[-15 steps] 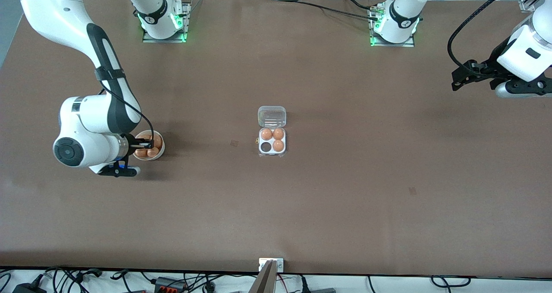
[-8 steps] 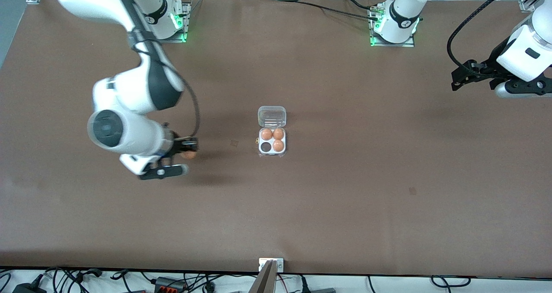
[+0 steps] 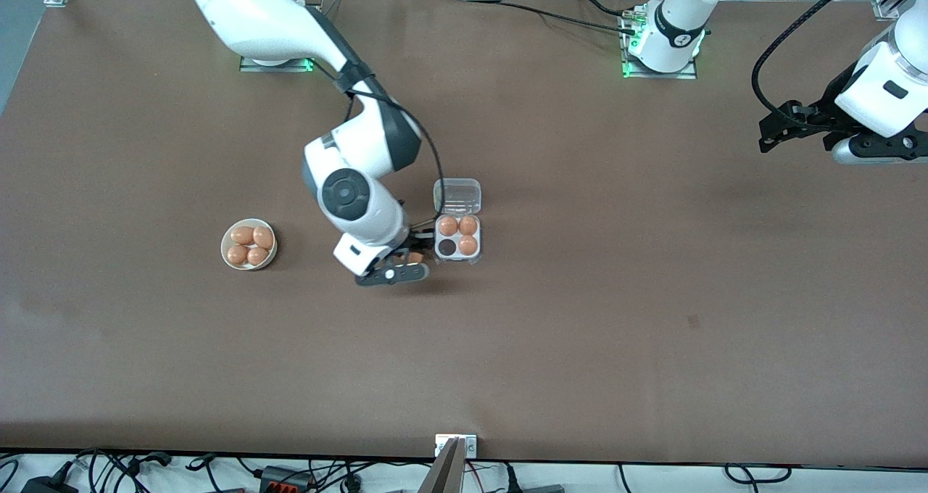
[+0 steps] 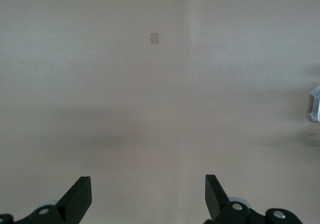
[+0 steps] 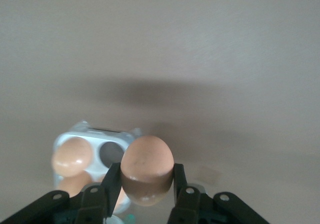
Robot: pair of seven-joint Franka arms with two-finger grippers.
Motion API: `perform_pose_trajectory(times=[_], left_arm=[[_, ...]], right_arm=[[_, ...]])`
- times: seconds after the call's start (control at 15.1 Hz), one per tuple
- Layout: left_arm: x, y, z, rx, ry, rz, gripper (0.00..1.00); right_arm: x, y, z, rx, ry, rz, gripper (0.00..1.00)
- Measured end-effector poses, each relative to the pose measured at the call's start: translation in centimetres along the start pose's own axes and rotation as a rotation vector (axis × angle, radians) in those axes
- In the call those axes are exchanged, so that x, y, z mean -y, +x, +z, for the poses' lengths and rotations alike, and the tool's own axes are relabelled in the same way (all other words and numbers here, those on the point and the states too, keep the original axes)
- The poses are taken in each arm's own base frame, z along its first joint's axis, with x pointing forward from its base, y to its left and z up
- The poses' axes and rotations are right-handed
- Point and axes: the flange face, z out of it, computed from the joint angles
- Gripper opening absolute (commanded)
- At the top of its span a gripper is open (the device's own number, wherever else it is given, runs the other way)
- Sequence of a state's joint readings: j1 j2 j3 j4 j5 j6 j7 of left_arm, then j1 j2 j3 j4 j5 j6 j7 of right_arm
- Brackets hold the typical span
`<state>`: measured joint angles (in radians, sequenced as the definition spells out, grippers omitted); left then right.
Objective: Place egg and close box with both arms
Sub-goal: 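Carry the egg to the clear box's empty slot with the right gripper, then release the egg into the slot and withdraw the right gripper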
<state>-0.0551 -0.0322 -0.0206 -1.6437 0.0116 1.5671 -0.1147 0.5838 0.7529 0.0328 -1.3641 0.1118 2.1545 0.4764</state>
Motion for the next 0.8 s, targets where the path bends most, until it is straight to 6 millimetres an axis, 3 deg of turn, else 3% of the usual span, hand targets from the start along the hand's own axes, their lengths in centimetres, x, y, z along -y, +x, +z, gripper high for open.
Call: perform_pose_trajectory(times=[0.13, 0.27, 0.8], left_arm=[[0.0, 0.0, 0.0, 0.000, 0.000, 0.000, 1.00], [0.0, 0.0, 0.0, 0.000, 0.000, 0.000, 1.00], [0.0, 0.0, 0.0, 0.005, 0.001, 0.000, 1.00]], right_arm=[[2.4, -1.5, 1.5, 0.003, -0.001, 0.033, 0.00], [3.3, -2.2, 2.4, 0.012, -0.007, 0.051, 0.00], [3.8, -2.8, 3.7, 0.028, -0.018, 0.075, 0.00]])
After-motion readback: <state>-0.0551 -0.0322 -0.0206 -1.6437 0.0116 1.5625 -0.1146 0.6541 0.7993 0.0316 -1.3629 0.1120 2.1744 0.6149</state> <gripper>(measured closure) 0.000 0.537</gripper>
